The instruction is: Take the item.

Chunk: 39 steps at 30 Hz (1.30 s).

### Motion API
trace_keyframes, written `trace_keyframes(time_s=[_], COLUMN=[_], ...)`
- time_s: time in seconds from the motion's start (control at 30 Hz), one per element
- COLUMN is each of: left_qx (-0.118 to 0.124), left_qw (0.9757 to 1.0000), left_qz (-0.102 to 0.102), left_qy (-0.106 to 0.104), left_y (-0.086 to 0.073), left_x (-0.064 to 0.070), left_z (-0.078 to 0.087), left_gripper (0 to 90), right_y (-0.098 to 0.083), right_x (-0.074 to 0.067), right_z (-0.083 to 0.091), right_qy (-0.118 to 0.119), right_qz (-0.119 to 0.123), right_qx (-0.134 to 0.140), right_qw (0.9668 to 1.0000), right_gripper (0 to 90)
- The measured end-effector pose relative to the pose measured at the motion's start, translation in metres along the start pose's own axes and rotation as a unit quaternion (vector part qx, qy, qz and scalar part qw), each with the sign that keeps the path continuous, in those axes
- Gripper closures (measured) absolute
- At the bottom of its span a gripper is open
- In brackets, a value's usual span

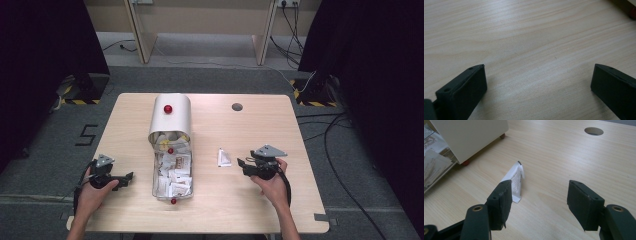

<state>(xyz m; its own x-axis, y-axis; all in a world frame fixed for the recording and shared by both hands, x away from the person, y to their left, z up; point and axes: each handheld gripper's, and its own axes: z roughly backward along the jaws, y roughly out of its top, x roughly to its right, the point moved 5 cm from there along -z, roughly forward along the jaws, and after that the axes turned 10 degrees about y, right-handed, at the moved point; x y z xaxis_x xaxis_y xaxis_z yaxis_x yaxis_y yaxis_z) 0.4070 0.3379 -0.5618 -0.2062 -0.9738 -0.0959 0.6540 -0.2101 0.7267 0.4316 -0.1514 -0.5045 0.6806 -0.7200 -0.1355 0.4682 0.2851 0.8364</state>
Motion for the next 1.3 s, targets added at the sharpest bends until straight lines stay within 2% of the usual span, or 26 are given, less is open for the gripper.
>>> trace_keyframes(time_s=[0.13,0.17,0.33,0.87,1.3], left_qx=[0.0,-0.001,0.0,0.0,0.0], left_qw=[1.0,1.0,1.0,1.0,1.0], left_qz=[0.0,-0.001,0.0,0.0,0.0], left_qy=[0.0,0.0,0.001,0.001,0.0], left_y=[0.0,0.0,0.0,0.0,0.0], left_x=[0.0,0.0,0.0,0.0,0.0], left_z=[0.0,0.0,0.0,0.0,0.0], left_gripper=[0.0,0.0,0.0,0.0,0.0], right_y=[-0.002,-0.002,-0.005,-0.013,-0.029], right_x=[0.001,0.001,0.001,0.004,0.005], right_z=[0.003,0.005,0.01,0.022,0.03], right_qy=[-0.004,-0.007,-0.014,-0.021,-0.023], right_qz=[-0.005,-0.005,-0.012,-0.009,-0.008], right_qx=[0.001,0.003,0.003,0.005,-0.007], right_qw=[1.0,1.0,0.9998,0.9997,0.9997], right_gripper=[32.8,29.1,21.7,17.0,16.4])
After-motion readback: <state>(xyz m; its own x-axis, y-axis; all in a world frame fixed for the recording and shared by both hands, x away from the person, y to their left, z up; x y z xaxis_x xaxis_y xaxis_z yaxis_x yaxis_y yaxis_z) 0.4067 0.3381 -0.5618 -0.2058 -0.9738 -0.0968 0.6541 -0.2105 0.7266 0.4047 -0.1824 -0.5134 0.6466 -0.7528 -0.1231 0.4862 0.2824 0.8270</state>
